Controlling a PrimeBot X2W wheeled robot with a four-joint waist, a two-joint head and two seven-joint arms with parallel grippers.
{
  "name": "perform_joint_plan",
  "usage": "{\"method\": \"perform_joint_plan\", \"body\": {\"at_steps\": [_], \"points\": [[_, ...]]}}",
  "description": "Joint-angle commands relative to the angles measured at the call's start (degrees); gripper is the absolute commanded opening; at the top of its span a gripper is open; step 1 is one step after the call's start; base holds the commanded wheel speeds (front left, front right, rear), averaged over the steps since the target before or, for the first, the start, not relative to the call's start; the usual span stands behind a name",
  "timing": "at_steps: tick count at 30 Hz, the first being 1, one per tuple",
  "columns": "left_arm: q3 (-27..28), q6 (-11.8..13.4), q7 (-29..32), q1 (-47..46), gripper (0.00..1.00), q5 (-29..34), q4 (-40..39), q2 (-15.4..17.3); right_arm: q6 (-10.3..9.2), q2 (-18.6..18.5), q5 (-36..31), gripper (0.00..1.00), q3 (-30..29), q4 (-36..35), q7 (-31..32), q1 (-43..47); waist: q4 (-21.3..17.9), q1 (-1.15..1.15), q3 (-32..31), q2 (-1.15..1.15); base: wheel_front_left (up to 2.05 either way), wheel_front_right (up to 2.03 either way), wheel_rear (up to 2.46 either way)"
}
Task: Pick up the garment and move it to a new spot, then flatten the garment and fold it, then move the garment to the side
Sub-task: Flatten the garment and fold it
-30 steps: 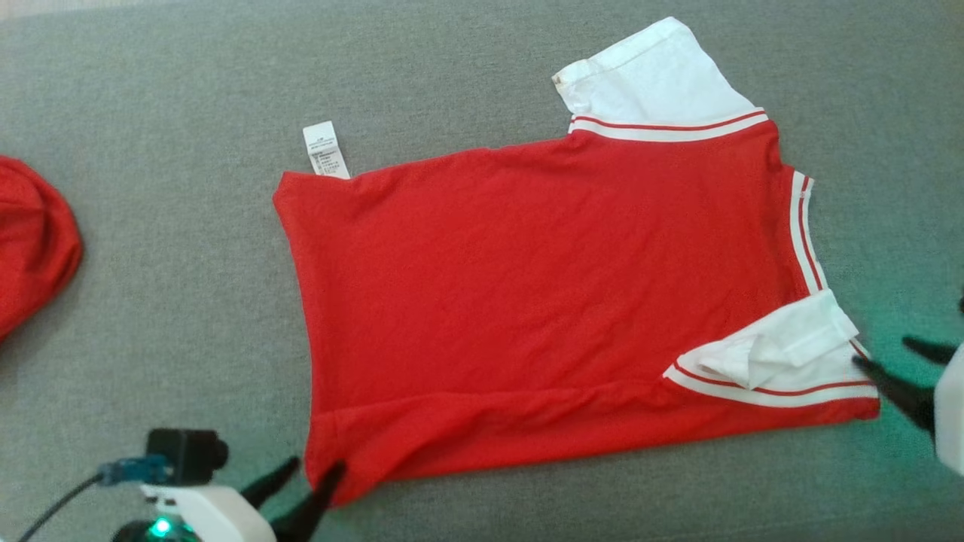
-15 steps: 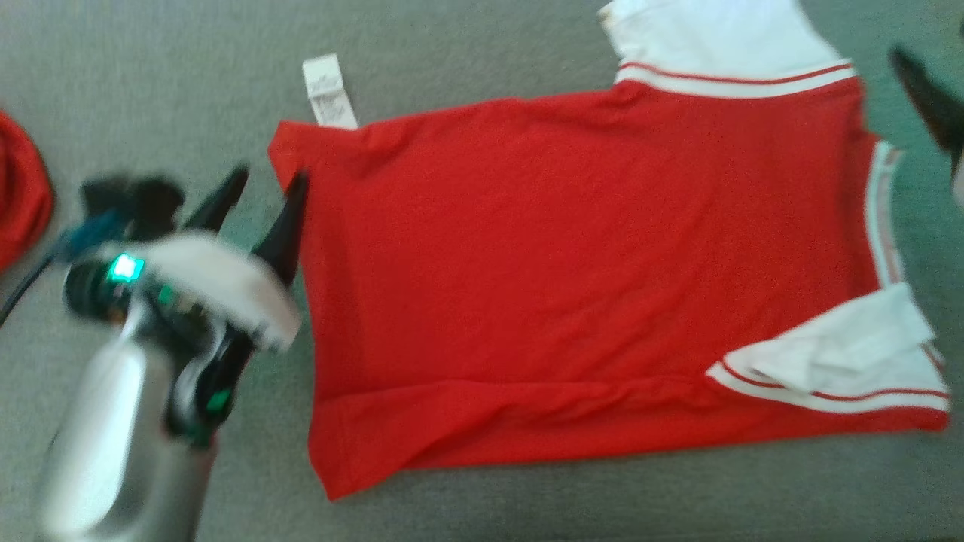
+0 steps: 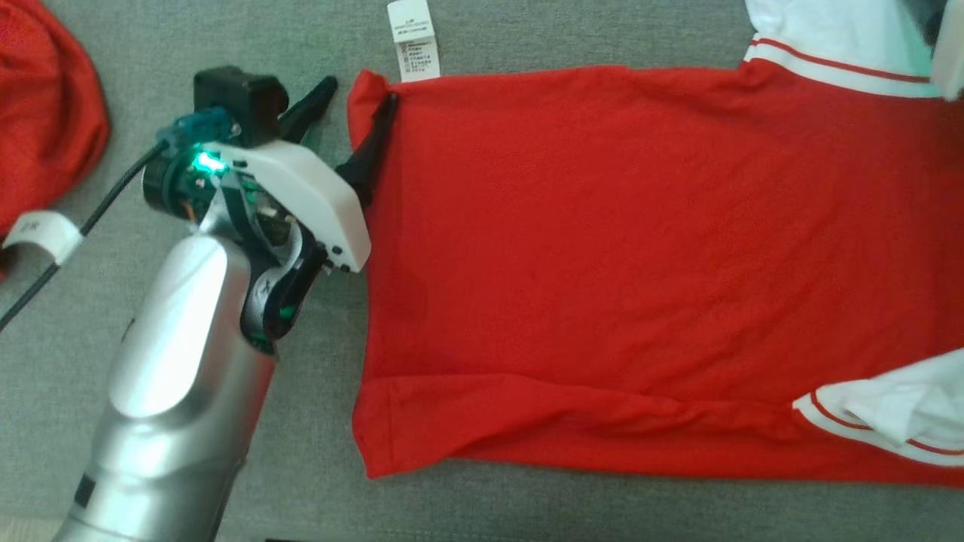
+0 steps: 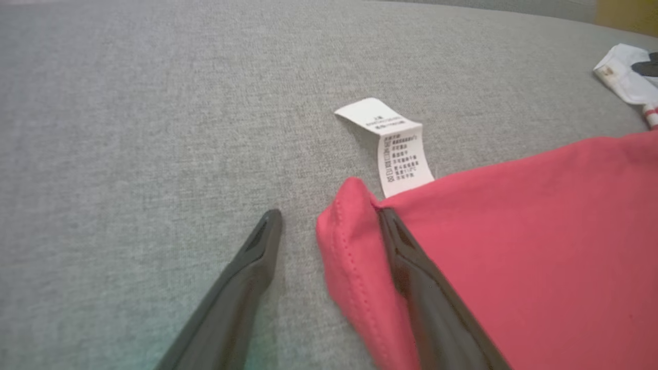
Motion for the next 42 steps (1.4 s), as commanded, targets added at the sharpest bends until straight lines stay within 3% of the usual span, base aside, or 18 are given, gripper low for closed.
{"method": "perform_joint_plan", "body": {"at_steps": [1,9,10,11,20,25,35,42], "points": [[0.97,-0.04,1.31,0.24,1.00,-0.18,1.17,1.32,-0.05,0.28,-0.31,1.00,0.79,-0.11,0.01,-0.26,-0.03,0.01,0.23,0.00,0.00,0.00,0.00],[-0.97,-2.45,4.51,-0.39,1.00,-3.55,1.64,1.05,-0.05,0.47,2.74,1.00,5.12,3.19,0.71,-1.26,-0.53,0.01,-0.43,0.00,0.00,0.00,0.00],[-1.40,-2.70,5.08,-0.32,0.47,-3.88,1.44,1.20,-0.05,0.64,3.35,0.91,5.56,3.33,0.50,-1.34,-0.61,0.01,-0.51,0.00,0.00,0.00,0.00],[-1.81,-2.94,5.60,-0.20,0.00,-4.23,1.19,1.40,-0.05,0.86,4.02,0.00,5.99,3.42,0.13,-1.44,-0.71,0.01,-0.64,0.00,0.00,0.00,0.00],[-0.26,-3.25,5.86,0.94,0.00,-7.20,-3.72,3.78,-0.05,2.11,8.68,0.00,6.39,3.87,-7.51,-4.11,-2.72,0.01,-3.05,0.00,0.00,0.00,0.00],[2.97,-1.98,3.75,3.93,0.00,-9.02,-10.29,4.93,-0.05,0.14,13.20,0.00,7.46,-0.01,-10.33,-2.73,-5.25,0.01,-5.32,0.00,0.00,0.00,0.00],[7.05,1.02,1.34,20.64,0.00,-12.22,-24.38,7.49,-0.05,-8.22,21.44,0.00,6.97,-15.99,-13.99,18.58,-9.90,0.01,-14.40,0.00,0.00,0.00,0.00],[9.36,2.96,-0.52,33.34,0.00,-13.89,-28.96,8.51,-0.05,-7.97,21.02,0.00,3.36,-22.44,-13.71,33.40,-12.68,0.01,-17.11,0.00,0.00,0.00,0.00]]}}
